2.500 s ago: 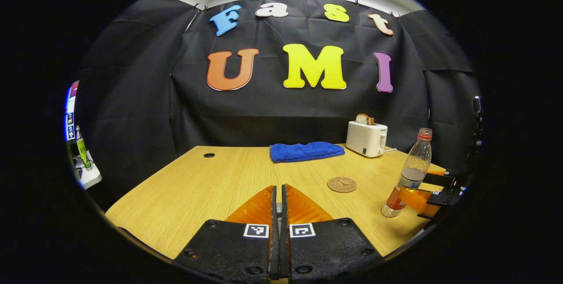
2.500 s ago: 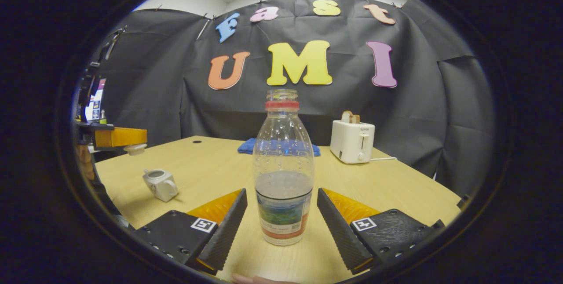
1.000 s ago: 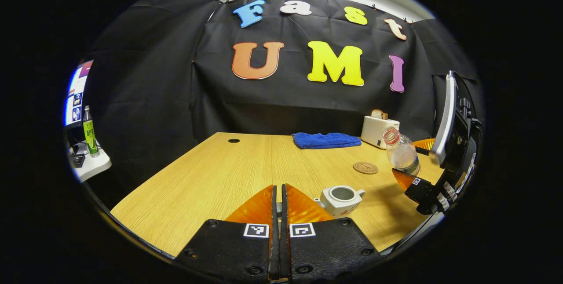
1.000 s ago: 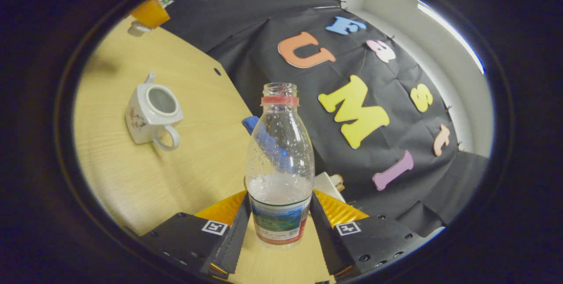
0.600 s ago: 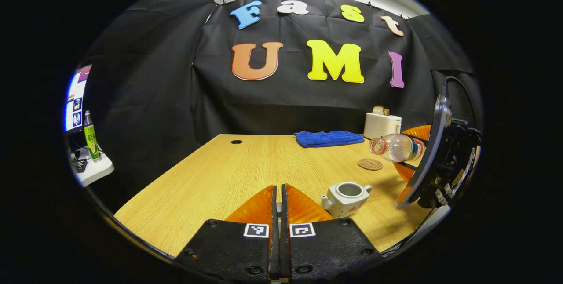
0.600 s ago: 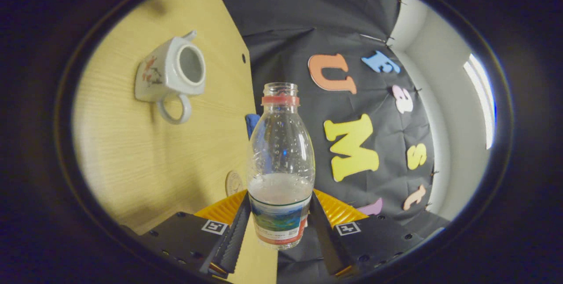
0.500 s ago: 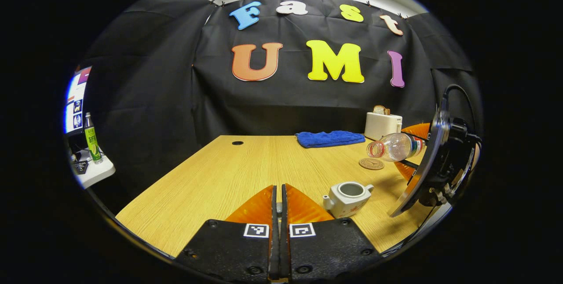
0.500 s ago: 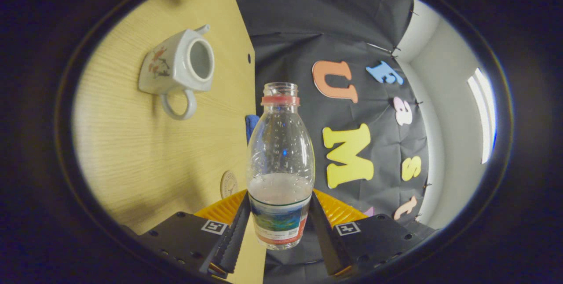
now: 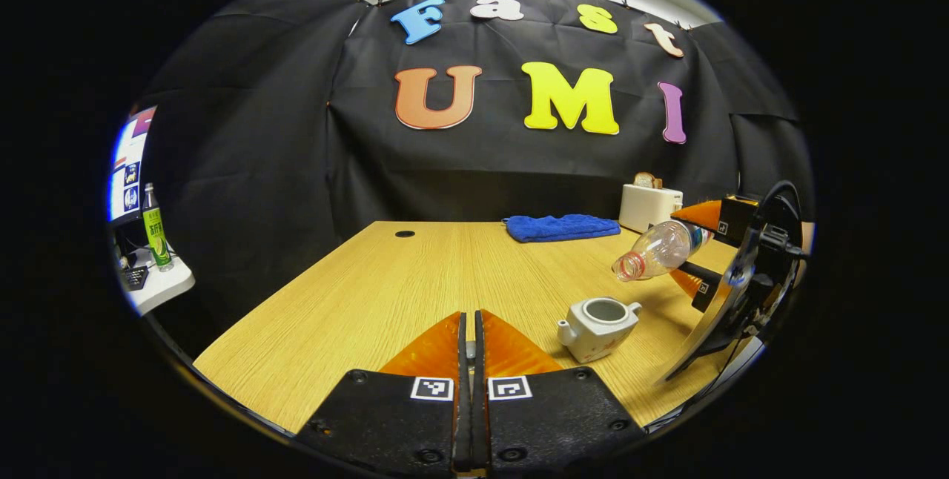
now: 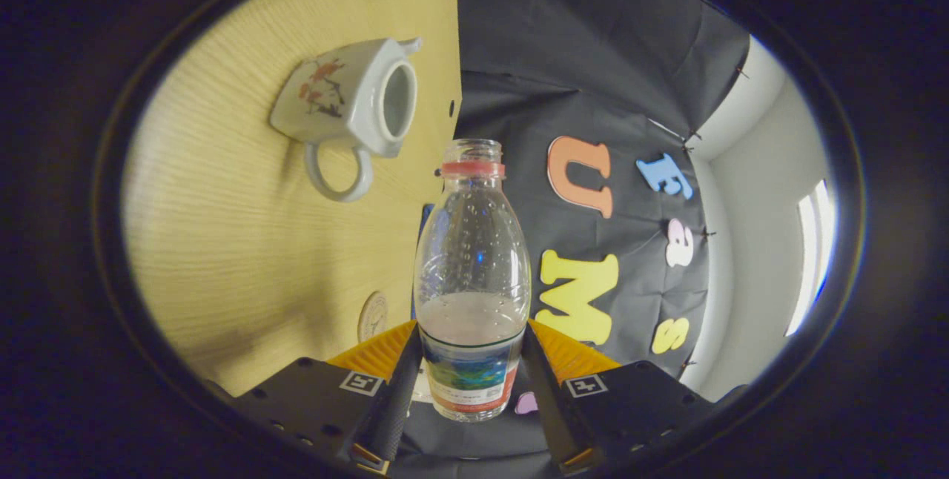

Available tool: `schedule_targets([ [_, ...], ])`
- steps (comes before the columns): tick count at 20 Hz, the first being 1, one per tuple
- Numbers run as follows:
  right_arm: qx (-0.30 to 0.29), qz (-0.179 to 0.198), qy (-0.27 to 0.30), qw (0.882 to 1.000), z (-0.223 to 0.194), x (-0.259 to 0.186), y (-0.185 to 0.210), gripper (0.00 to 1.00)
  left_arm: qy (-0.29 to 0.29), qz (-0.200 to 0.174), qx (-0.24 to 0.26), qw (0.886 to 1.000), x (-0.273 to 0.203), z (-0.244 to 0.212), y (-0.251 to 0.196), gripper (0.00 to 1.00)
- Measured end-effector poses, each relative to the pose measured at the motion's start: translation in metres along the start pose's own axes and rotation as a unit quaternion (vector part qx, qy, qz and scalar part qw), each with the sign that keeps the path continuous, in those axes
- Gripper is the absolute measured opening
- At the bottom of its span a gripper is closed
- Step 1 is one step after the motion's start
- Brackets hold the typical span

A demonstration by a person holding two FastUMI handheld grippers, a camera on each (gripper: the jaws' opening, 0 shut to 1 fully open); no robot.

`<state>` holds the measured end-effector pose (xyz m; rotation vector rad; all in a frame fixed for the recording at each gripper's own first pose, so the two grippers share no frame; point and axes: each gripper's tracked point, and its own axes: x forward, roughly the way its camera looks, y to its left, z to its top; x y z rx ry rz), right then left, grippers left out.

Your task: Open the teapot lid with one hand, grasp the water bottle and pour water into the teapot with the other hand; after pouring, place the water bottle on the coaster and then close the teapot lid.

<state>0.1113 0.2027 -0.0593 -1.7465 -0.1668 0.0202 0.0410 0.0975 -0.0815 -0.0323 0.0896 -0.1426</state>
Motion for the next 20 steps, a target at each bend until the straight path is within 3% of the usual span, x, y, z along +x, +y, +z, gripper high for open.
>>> schedule_targets([
  [6, -0.07, -0.024, -0.012, 0.997, 0.0, -0.008, -0.014, 0.75, 0.003, -0.004, 0.003, 1.0, -0.001, -0.003, 0.0, 0.03],
  [20, -0.148, -0.07, -0.022, 0.986, 0.011, -0.01, -0.041, 0.75, 0.006, -0.009, 0.009, 1.0, -0.002, -0.008, -0.002, 0.03],
])
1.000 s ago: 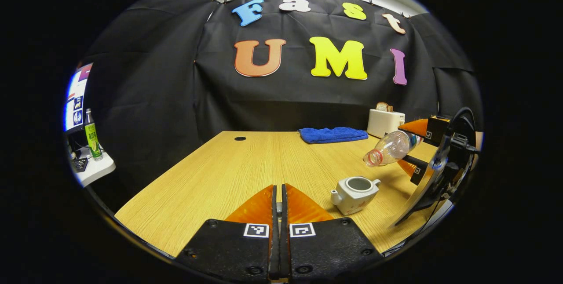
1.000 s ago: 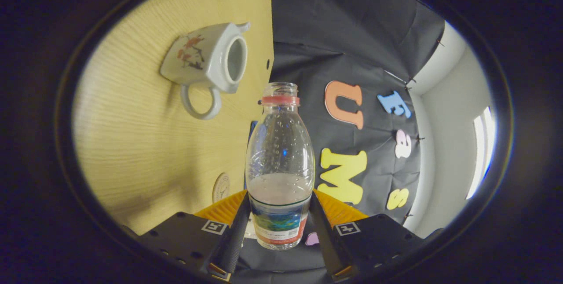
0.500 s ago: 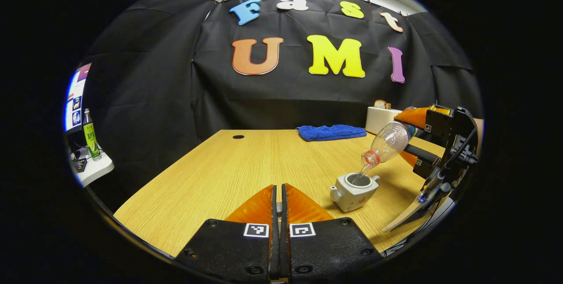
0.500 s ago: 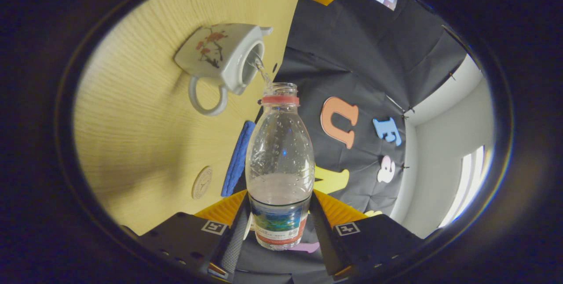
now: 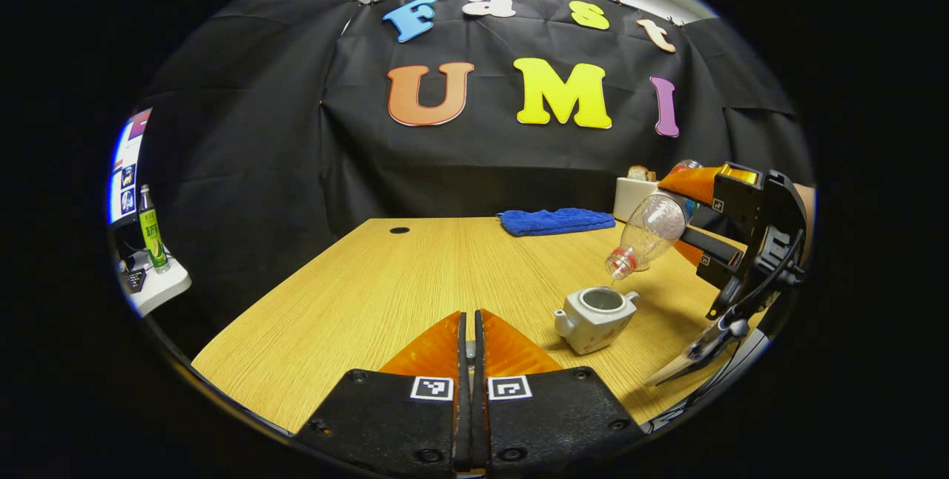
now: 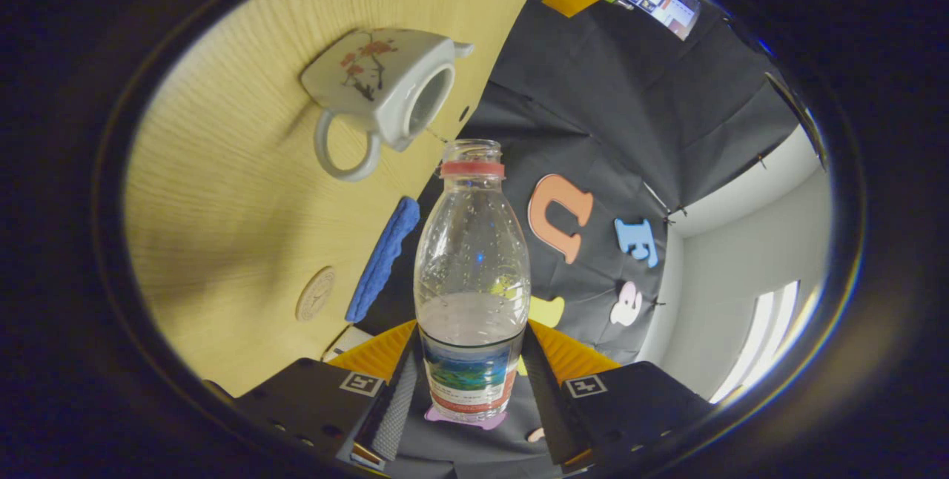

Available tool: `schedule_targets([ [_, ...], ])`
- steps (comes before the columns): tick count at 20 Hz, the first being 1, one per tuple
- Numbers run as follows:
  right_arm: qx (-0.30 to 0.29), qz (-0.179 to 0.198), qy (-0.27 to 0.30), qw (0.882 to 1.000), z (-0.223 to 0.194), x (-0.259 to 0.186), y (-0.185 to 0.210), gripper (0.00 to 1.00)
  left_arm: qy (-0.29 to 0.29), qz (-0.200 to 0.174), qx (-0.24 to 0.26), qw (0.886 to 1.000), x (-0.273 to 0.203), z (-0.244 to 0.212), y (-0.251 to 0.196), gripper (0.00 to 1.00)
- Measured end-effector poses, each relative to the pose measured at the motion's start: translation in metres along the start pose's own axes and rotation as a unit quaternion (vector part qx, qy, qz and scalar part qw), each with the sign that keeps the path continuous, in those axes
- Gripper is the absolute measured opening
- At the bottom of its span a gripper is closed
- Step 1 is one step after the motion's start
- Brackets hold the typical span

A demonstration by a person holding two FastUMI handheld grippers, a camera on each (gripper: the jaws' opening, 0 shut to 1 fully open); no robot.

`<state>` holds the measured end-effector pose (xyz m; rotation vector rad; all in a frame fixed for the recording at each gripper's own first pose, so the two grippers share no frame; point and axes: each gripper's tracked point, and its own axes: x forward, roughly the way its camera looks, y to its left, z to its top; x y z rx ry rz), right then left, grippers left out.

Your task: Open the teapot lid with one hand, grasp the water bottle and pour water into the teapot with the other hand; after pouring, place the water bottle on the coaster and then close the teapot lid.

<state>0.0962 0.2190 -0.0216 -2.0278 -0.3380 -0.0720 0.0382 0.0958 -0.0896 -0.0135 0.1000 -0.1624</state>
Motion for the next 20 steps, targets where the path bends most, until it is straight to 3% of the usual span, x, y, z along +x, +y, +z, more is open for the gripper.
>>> schedule_targets([
  [14, -0.039, -0.05, 0.0, 0.998, 0.001, -0.002, -0.026, 0.74, 0.001, -0.003, 0.002, 1.0, -0.003, 0.001, -0.003, 0.03],
  [20, 0.011, -0.044, 0.006, 0.999, -0.005, -0.001, -0.019, 0.74, 0.005, 0.001, 0.002, 1.0, -0.006, 0.001, -0.001, 0.03],
])
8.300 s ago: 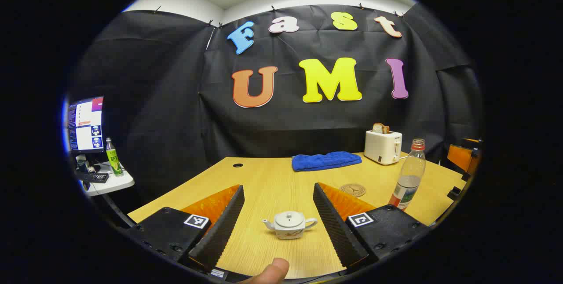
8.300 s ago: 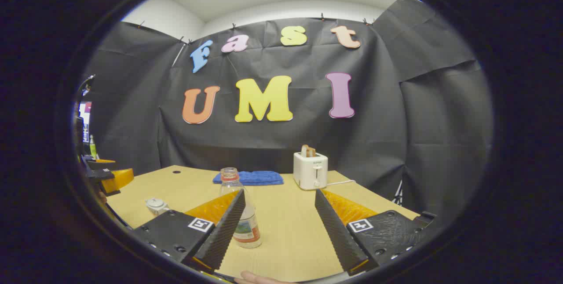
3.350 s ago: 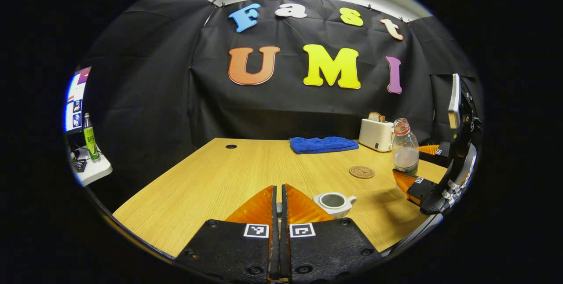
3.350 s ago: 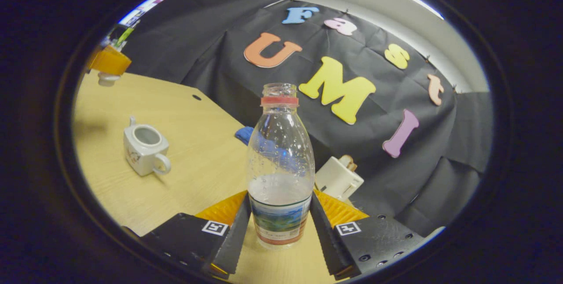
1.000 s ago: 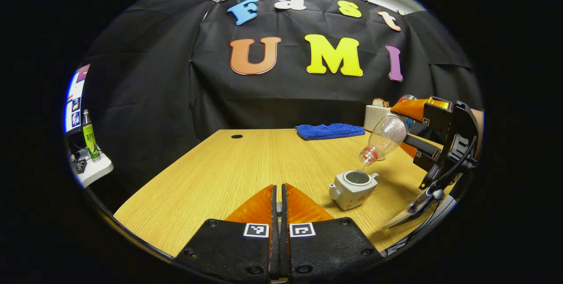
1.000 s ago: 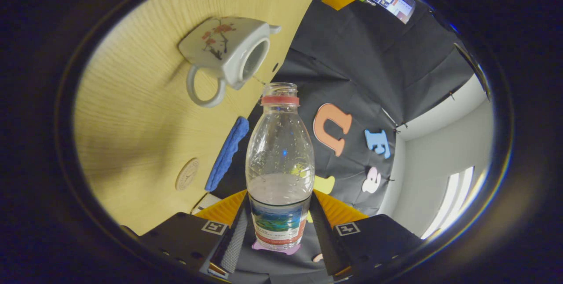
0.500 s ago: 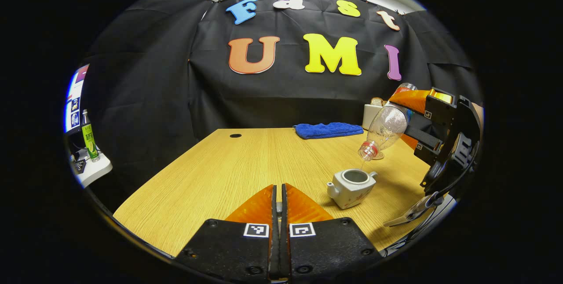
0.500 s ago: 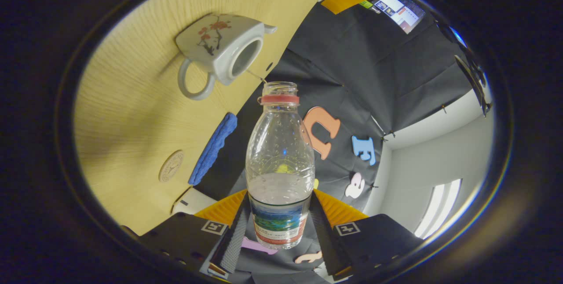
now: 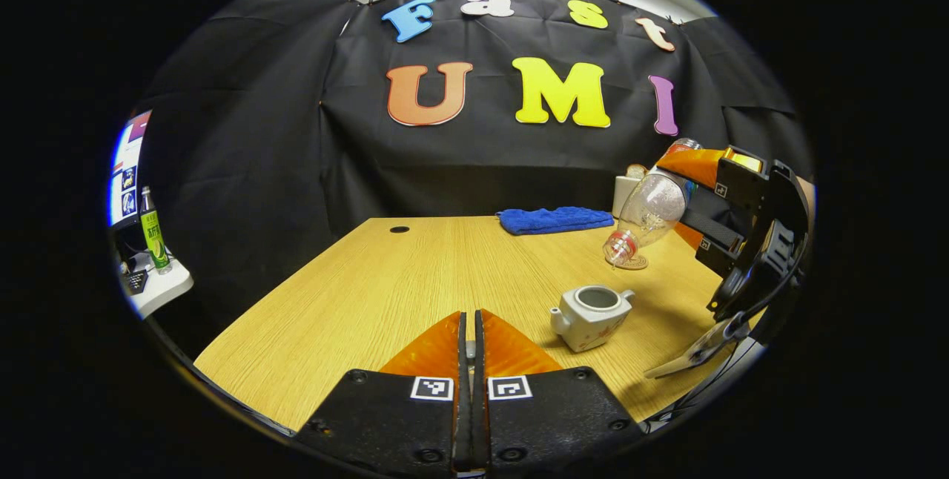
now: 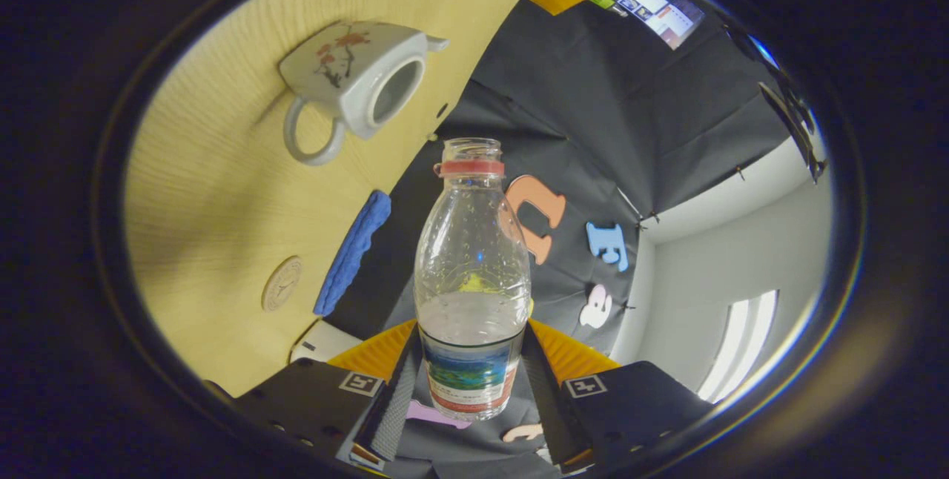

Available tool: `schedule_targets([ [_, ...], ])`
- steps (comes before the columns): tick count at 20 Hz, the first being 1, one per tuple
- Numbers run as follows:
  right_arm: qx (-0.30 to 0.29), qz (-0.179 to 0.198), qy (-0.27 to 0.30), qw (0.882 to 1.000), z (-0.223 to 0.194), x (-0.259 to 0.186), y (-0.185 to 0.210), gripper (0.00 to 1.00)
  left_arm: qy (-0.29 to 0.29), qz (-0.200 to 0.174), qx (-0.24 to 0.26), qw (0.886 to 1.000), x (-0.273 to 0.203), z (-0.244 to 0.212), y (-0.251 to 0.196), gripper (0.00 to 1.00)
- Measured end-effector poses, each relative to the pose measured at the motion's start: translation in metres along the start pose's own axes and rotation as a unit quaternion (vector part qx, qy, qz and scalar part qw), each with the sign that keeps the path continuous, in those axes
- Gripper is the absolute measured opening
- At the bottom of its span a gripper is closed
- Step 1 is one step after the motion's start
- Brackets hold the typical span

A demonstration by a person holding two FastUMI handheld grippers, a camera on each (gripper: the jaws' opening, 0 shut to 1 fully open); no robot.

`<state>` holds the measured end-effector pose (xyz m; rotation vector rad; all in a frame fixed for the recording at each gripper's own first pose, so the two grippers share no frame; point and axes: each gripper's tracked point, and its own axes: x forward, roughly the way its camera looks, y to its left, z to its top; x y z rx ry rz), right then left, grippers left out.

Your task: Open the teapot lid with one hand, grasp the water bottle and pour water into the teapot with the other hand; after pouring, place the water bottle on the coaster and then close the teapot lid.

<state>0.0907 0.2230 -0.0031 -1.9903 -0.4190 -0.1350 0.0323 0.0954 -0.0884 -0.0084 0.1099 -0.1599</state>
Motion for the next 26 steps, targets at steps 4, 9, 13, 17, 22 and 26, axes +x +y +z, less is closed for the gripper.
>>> schedule_targets([
  [4, 0.059, 0.022, 0.009, 0.998, -0.001, 0.0, 0.012, 0.75, 0.008, 0.005, 0.006, 1.0, 0.0, -0.003, 0.004, 0.03],
  [9, 0.145, 0.067, 0.034, 0.987, -0.007, 0.002, 0.036, 0.74, 0.01, -0.001, 0.01, 1.0, 0.001, -0.003, -0.002, 0.03],
  [13, 0.241, 0.099, 0.055, 0.964, -0.016, 0.004, 0.044, 0.74, 0.023, -0.015, 0.002, 1.0, 0.005, -0.01, -0.015, 0.04],
  [17, 0.32, 0.132, 0.068, 0.936, -0.025, 0.012, 0.051, 0.77, 0.04, -0.014, 0.006, 0.999, 0.011, -0.016, -0.022, 0.03],
  [22, 0.436, 0.158, 0.077, 0.882, -0.033, 0.017, 0.063, 0.77, 0.056, -0.008, 0.0, 0.998, 0.018, -0.022, -0.025, 0.03],
  [26, 0.562, 0.176, 0.094, 0.803, -0.045, 0.036, 0.074, 0.77, 0.052, 0.001, 0.003, 0.999, 0.021, -0.013, -0.029, 0.03],
])
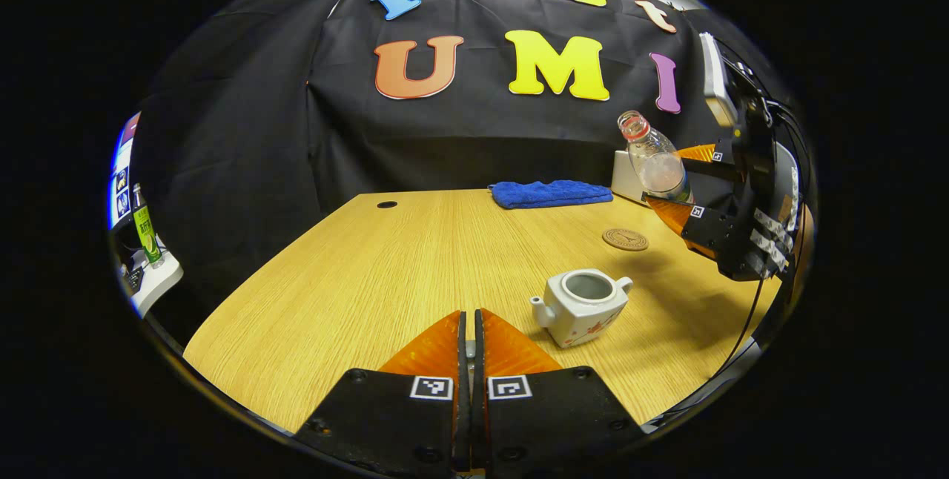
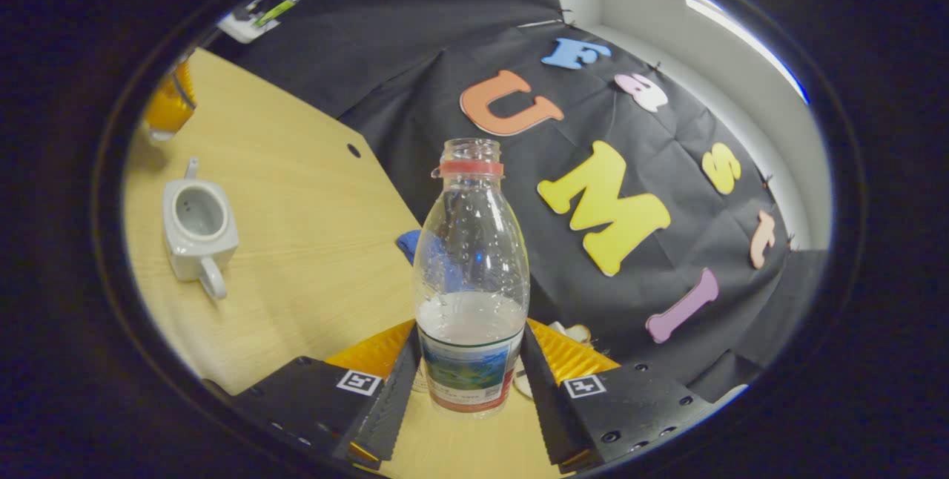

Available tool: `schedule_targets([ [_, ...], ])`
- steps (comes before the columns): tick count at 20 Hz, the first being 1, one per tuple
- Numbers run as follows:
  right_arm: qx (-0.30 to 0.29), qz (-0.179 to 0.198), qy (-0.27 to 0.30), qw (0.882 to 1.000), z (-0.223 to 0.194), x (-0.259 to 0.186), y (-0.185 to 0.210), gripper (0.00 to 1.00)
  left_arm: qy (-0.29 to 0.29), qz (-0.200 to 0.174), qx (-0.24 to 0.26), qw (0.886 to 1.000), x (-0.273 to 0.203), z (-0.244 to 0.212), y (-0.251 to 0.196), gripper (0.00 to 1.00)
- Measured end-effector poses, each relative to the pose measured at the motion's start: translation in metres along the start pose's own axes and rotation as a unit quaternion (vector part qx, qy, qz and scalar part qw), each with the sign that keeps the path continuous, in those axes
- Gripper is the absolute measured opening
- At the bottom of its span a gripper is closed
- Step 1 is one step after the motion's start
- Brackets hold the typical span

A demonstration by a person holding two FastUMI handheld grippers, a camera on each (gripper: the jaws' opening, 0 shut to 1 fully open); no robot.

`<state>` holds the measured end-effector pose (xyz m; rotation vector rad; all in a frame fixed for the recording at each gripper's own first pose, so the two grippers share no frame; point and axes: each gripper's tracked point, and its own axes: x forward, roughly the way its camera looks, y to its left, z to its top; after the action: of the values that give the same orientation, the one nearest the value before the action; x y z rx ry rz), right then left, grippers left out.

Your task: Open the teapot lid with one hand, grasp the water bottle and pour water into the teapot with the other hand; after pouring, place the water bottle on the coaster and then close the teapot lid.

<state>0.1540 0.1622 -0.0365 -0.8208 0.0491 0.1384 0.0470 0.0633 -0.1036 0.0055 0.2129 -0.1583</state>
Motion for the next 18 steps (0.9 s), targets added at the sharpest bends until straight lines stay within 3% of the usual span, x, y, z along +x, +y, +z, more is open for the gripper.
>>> schedule_targets([
  [3, 0.117, 0.033, -0.003, 0.993, 0.002, 0.02, -0.006, 0.77, -0.013, 0.0, -0.005, 1.0, -0.002, 0.011, -0.008, 0.03],
  [6, 0.189, 0.034, -0.004, 0.981, -0.003, 0.042, -0.019, 0.74, -0.016, 0.005, -0.005, 1.0, 0.0, 0.016, -0.013, 0.03],
  [10, 0.314, 0.058, 0.013, 0.948, -0.021, 0.071, -0.02, 0.74, -0.025, 0.015, 0.001, 1.0, 0.0, 0.023, -0.016, 0.03],
  [14, 0.374, 0.083, 0.014, 0.924, -0.024, 0.09, -0.021, 0.74, -0.025, 0.025, -0.003, 0.999, 0.001, 0.024, -0.014, 0.03],
  [18, 0.372, 0.081, 0.028, 0.924, -0.036, 0.097, -0.015, 0.75, -0.03, 0.035, -0.002, 0.999, -0.001, 0.027, -0.009, 0.03],
])
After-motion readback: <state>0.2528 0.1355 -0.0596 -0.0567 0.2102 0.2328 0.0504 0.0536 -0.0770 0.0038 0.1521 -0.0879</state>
